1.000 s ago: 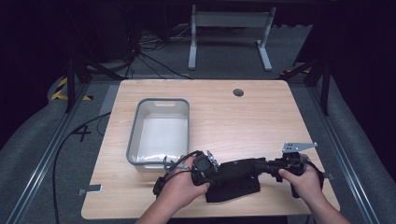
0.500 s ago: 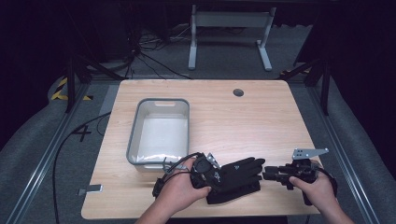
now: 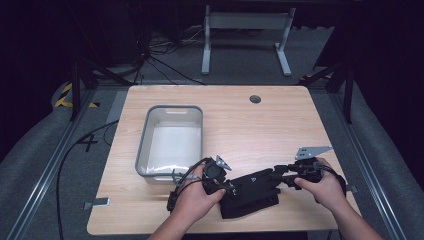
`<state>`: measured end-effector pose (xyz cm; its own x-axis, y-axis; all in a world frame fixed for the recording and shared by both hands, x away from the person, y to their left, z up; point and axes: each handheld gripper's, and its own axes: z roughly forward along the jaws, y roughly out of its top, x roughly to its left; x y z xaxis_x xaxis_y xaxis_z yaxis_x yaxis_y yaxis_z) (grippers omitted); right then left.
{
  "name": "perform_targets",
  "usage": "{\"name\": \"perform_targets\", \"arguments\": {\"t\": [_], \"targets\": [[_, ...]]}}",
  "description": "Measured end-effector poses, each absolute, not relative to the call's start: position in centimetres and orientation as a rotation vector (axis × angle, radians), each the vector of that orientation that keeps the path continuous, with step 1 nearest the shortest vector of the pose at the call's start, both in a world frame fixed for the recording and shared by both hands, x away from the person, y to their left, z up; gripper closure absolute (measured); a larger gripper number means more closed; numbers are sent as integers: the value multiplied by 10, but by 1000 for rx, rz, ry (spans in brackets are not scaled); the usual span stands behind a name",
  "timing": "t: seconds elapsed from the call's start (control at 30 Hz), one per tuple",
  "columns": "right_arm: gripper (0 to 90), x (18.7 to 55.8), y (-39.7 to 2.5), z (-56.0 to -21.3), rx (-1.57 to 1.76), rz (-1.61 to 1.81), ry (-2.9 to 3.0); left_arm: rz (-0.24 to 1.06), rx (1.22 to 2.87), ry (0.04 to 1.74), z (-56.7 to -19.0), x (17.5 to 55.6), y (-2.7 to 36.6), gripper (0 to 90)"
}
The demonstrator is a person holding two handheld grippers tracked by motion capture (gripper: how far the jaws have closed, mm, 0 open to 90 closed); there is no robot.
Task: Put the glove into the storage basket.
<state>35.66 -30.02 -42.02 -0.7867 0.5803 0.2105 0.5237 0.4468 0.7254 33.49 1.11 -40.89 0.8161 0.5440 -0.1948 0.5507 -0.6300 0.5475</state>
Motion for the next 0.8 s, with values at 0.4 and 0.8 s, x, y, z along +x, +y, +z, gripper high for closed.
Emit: {"name": "perform_targets", "arguments": {"t": [0.4, 0.8], "targets": [[398, 352, -280, -440, 756, 1082, 2735, -64, 2497, 741, -430, 336, 1, 468], [488, 351, -276, -442, 705, 1017, 2751, -86, 2538, 724, -439, 336, -3, 399]]}}
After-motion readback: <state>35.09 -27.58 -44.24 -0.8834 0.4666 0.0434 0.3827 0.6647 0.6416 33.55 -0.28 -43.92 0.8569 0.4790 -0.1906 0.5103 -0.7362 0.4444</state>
